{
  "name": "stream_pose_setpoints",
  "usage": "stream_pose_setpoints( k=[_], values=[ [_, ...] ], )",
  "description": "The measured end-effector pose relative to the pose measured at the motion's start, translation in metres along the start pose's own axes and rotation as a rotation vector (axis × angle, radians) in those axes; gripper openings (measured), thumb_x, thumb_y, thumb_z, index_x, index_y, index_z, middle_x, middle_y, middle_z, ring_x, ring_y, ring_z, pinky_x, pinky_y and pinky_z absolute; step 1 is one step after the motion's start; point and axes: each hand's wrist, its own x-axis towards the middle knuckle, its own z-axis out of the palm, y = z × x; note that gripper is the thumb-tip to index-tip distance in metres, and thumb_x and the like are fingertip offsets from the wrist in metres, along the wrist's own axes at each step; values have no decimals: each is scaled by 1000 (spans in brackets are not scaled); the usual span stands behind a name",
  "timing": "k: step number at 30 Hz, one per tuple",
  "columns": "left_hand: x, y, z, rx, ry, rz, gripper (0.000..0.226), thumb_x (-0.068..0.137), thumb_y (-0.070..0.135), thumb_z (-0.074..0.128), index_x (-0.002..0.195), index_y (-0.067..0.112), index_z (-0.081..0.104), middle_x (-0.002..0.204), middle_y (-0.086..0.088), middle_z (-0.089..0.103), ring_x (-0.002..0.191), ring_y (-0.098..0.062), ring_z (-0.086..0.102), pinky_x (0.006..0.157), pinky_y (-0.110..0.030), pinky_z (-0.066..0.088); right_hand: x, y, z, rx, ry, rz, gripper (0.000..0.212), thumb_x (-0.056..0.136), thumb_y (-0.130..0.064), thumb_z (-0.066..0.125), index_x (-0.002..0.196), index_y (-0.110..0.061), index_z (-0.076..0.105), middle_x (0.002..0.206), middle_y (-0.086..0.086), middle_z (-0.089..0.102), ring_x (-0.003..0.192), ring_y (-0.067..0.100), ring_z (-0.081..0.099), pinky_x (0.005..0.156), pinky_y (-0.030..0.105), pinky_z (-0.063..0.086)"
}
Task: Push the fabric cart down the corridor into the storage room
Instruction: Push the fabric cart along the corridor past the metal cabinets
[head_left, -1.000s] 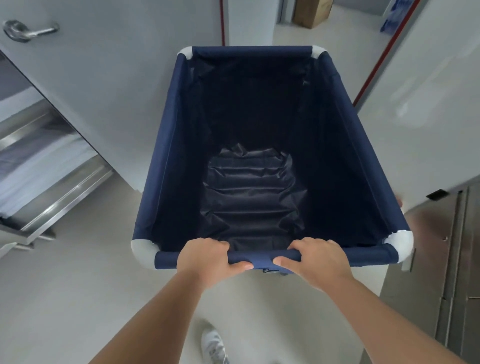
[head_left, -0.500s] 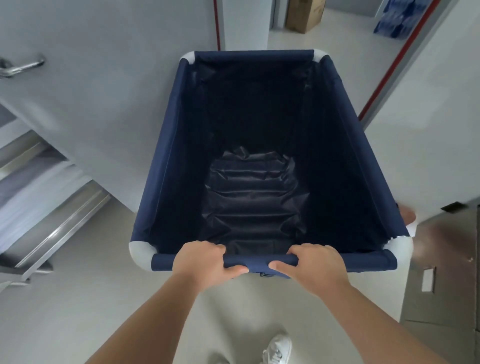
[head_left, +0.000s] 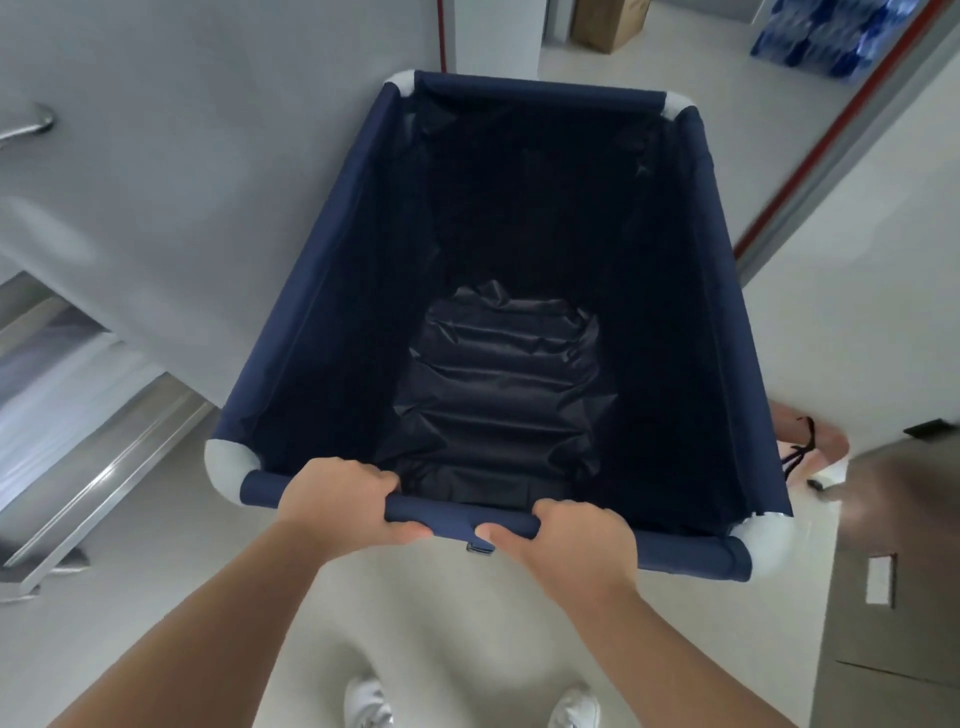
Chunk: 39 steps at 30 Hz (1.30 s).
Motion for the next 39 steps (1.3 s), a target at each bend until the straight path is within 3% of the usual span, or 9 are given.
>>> stream_pose_setpoints(
  k=[8,20,27,31,35,39],
  values=[
    [33,-76,-5,-7,-4,94,76,61,95,23,71,28,58,63,10,58,59,-12,55,51,-31,28,35,-64,1,12,32,120,75,61,-96,26,60,-25,50,50,-6,52,49,8,50,45,29,30],
    [77,-142,-11,-37,-20,220,65,65,92,32,70,31,52,65,13,46,62,-10,48,50,-31,26,73,-116,5,-20,56,185,72,66,-95,21,64,-28,47,59,-8,55,54,8,53,48,28,33],
    [95,-177,-17,7,14,311,64,66,87,40,68,25,59,68,9,61,66,-14,61,55,-31,32,91,-136,0,20,-57,121,76,55,-102,20,71,-31,43,64,-10,53,56,5,47,48,28,29],
    [110,-203,-20,14,4,323,68,66,88,34,76,26,58,78,9,62,74,-13,60,59,-31,32,106,-158,1,51,-30,143,73,57,-102,25,66,-31,39,62,-8,52,57,6,47,48,29,29],
    [121,-223,-23,4,41,371,62,67,87,39,68,27,57,68,11,56,63,-11,52,50,-25,21,117,-176,4,67,3,181,74,59,-102,29,66,-30,40,61,-9,53,57,8,50,49,30,33],
    [133,-246,-19,-11,79,419,62,68,85,43,68,26,62,67,11,57,64,-11,56,52,-28,30,129,-197,5,71,51,217,74,58,-102,28,64,-29,40,59,-9,51,54,5,45,47,30,28]
  ],
)
